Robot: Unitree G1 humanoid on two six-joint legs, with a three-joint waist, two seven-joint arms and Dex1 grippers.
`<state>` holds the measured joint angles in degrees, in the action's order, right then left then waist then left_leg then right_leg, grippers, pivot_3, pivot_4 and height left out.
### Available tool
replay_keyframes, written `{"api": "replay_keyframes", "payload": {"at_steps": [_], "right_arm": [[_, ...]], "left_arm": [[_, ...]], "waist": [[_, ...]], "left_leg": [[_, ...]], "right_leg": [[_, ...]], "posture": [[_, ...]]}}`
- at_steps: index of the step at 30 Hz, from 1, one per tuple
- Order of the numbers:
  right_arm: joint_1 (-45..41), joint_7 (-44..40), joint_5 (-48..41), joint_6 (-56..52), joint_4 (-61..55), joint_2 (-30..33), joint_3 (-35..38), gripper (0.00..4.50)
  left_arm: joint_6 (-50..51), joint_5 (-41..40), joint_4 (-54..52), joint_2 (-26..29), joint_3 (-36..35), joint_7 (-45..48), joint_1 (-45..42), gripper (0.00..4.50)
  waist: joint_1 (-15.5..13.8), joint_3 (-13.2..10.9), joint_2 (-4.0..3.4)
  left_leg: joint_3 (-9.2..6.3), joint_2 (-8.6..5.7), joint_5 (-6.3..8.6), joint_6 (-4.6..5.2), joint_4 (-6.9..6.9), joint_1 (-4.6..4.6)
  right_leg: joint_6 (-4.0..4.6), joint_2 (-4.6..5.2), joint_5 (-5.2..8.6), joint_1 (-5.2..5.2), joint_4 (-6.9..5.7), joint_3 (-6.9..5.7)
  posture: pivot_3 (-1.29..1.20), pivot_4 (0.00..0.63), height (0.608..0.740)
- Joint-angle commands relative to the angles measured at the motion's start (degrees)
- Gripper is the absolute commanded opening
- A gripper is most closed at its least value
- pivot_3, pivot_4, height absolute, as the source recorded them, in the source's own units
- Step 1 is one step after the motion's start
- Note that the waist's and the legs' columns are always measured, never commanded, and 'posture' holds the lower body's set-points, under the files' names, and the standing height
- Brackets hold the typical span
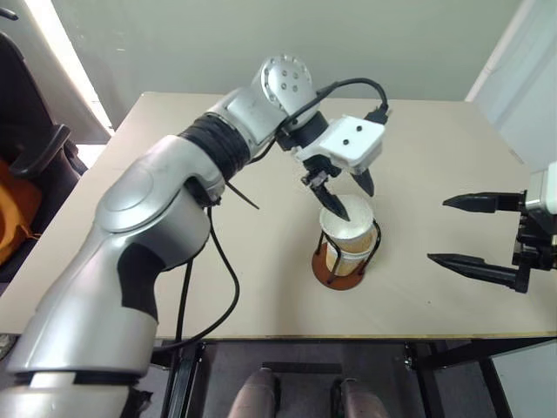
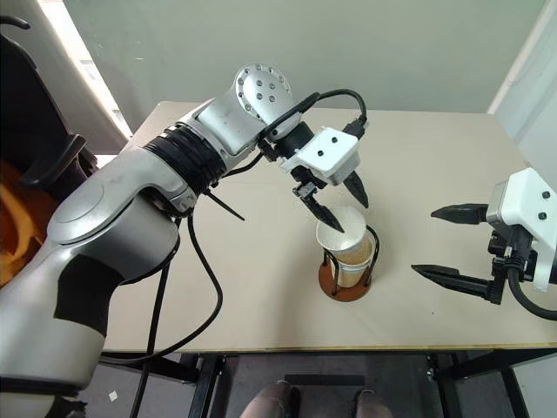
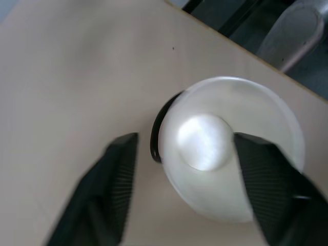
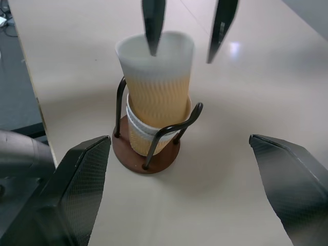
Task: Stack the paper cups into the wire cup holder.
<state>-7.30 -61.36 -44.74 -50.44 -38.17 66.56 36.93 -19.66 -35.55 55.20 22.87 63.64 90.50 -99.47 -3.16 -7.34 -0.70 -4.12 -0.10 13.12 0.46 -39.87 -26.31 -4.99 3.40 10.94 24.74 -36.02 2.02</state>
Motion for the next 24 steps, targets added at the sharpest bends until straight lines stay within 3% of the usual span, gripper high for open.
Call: {"api": "replay_keyframes", "payload": {"at_steps": [1, 6, 13, 16, 24], "right_arm": [[-1.31, 0.04, 0.31, 2.22, 1.15, 1.59, -0.83, 4.50], [-4.44, -0.98, 1.27, 6.00, 5.02, 2.44, -5.80, 4.50], [-11.47, -4.06, 5.22, 11.96, 14.32, 2.96, -16.57, 4.50], [-17.33, -5.06, 8.37, 14.24, 21.24, 2.11, -22.35, 4.50], [-20.90, -9.86, 10.52, 17.27, 30.79, 1.15, -25.28, 4.50]], "left_arm": [[-0.65, 1.48, 3.13, -1.33, -5.55, 2.00, -1.91, 3.42], [0.43, 4.54, 4.98, -0.13, -9.87, 2.00, -1.09, 3.42], [8.05, 2.27, -6.86, 16.84, -12.10, 2.00, 7.76, 3.42], [19.44, -0.74, -15.38, 30.93, -23.14, 2.00, 18.74, 3.42], [36.04, -2.51, -33.54, 51.34, -49.41, -7.75, 51.93, 3.42]], "waist": [[0.00, 0.00, 0.00], [0.02, 0.01, -0.02], [1.11, 0.12, -0.22], [2.20, 0.13, -0.28], [1.69, 0.15, -0.28]], "left_leg": [[0.00, 0.00, 0.02, 0.01, -0.05, 0.00], [0.03, 0.00, 0.06, 0.01, -0.11, 0.05], [0.10, 0.00, 0.09, -0.04, -0.03, 0.24], [0.14, 0.00, 0.08, -0.05, -0.03, 0.25], [-0.05, -0.04, 0.07, -0.08, 0.10, 0.24]], "right_leg": [[-0.01, 0.00, 0.00, -0.02, 0.00, 0.00], [-0.06, -0.01, 0.00, -0.07, 0.02, 0.03], [-0.12, -0.15, 0.05, -0.07, -0.01, 0.21], [-0.10, -0.20, 0.06, 0.05, -0.03, 0.27], [0.47, -0.20, 0.39, 0.14, -0.15, 0.27]], "posture": [[0.00, 0.150, 0.740], [0.00, 0.150, 0.740], [0.00, 0.150, 0.740], [0.00, 0.150, 0.740], [0.00, 0.150, 0.740]]}}
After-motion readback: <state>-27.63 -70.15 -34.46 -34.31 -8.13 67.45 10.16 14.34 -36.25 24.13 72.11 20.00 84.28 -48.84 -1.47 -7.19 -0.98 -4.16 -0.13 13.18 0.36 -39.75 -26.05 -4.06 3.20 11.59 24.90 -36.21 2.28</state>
